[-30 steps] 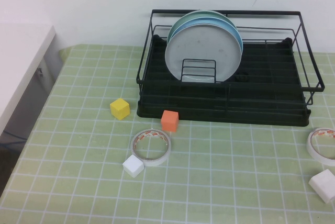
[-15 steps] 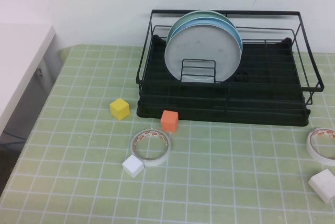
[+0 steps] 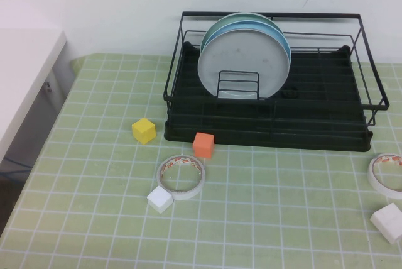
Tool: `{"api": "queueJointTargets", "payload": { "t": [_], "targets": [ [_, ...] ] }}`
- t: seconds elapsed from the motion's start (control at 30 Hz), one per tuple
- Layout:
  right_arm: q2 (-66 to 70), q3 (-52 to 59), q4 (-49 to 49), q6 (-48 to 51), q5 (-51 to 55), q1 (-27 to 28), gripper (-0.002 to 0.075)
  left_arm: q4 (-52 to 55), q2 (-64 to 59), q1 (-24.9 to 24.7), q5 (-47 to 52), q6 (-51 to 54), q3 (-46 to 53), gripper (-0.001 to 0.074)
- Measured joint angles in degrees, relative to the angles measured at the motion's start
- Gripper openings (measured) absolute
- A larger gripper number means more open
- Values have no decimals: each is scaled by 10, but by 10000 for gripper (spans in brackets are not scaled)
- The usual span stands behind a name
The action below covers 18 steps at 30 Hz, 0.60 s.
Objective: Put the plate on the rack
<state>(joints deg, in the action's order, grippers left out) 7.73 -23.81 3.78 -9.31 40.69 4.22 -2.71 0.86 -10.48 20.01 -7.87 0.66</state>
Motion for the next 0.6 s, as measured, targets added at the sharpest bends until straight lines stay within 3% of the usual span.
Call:
{"api": "queueJointTargets", "payload": {
  "t": [0.23,0.47,0.6],
  "targets": [
    [-4,38,77,1,-31,7,0,0,0,0,0,0,0,-1],
    [-13,160,84,2,-207,32,0,0,0,0,0,0,0,-1],
    [-62,225,85,2,-254,35,0,0,0,0,0,0,0,-1]
  ]
}}
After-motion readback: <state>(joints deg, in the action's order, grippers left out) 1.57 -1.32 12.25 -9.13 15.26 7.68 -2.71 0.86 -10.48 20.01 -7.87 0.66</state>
